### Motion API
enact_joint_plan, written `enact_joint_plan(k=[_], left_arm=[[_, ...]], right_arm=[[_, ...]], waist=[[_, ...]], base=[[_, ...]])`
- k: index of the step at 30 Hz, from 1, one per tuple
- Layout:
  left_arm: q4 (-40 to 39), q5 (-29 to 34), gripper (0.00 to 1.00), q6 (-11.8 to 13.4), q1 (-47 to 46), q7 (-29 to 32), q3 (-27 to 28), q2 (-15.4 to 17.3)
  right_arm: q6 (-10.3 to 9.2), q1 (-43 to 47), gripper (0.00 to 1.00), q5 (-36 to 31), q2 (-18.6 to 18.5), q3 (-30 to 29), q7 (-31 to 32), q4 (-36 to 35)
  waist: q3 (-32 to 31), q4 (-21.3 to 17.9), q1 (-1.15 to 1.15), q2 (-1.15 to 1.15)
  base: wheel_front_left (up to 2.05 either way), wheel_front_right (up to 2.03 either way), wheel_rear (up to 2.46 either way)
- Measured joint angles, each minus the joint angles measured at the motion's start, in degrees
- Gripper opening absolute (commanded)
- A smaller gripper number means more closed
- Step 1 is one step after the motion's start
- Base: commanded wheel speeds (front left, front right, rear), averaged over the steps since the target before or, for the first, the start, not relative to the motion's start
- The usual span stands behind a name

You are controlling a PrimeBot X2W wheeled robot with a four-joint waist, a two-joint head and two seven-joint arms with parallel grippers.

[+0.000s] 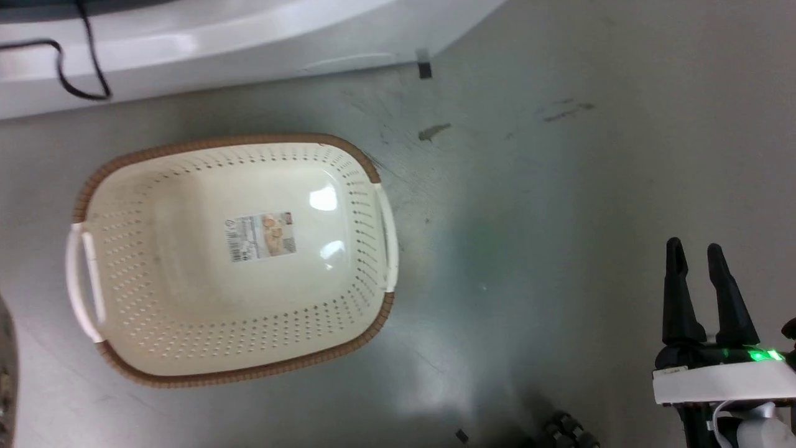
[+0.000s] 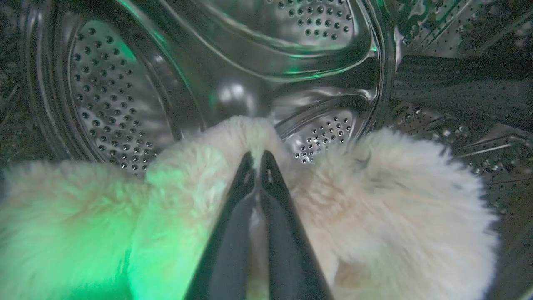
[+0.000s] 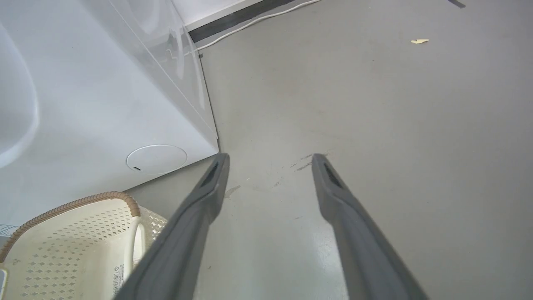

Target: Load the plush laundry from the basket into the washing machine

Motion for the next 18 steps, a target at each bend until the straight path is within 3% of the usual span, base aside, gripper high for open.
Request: enact_joint_plan(k=[7,15,16,17,18], left_arm=[[3.24,1.46,0.00,-0.11,-5.36,2.15,-0.98,2.25],[6.11,2.05,0.00,0.37,-9.94,4.67,-1.78,2.69],[6.47,2.07,0.29,0.52,-10.18,4.98,-1.90,2.60],[6.75,2.10,0.83,0.57,-10.36,5.08,-2.11,2.53],[7.00,2.16,1.00,0.57,-10.51,5.20,-2.54,2.45]], right_arm=[[0.00,0.04,1.00,0.60,0.00,1.07,0.00,-1.60],[0.00,0.16,1.00,0.91,0.00,1.16,0.00,-2.22],[0.00,0.17,1.00,0.91,0.00,1.12,0.00,-2.25],[0.00,0.17,1.00,0.91,0.00,1.04,0.00,-2.25],[0.00,0.17,1.00,0.90,0.00,0.94,0.00,-2.24]], waist=[[3.08,-2.86,0.00,0.00],[5.05,-3.93,0.00,0.00],[5.11,-3.85,0.00,0.00],[5.14,-3.73,0.00,0.00],[5.13,-3.56,0.00,0.00]], base=[[0.00,0.00,0.00],[0.00,0.00,0.00],[0.00,0.00,0.00],[0.00,0.00,0.00],[0.00,0.00,0.00]])
